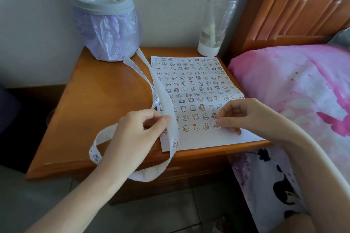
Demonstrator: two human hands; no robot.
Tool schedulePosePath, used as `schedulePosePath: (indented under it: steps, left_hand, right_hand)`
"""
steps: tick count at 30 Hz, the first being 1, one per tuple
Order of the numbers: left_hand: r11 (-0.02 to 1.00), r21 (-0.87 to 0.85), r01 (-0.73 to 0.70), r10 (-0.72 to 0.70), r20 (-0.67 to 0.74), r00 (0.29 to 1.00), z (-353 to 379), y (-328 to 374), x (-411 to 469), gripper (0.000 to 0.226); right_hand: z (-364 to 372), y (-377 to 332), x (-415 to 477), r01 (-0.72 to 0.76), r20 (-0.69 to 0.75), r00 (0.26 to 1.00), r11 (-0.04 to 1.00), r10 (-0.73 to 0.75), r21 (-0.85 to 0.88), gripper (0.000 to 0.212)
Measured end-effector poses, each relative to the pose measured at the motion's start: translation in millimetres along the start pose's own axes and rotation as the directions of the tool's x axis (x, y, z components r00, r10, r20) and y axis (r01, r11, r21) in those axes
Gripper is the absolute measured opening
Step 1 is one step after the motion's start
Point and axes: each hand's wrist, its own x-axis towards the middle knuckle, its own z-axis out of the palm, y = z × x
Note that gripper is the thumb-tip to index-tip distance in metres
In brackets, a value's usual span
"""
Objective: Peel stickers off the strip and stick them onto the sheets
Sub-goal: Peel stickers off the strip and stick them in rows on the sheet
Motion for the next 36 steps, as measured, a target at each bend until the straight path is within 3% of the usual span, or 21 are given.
schedulePosePath:
  steps: [36]
  left_hand:
    - [0.997, 0.028, -0.065, 0.065, 0.010, 0.998, 0, 0, 0, 0.009]
  right_hand:
    - [12, 6, 4, 0.058, -0.104, 0.992, 0.996, -0.064, -0.063, 0.006]
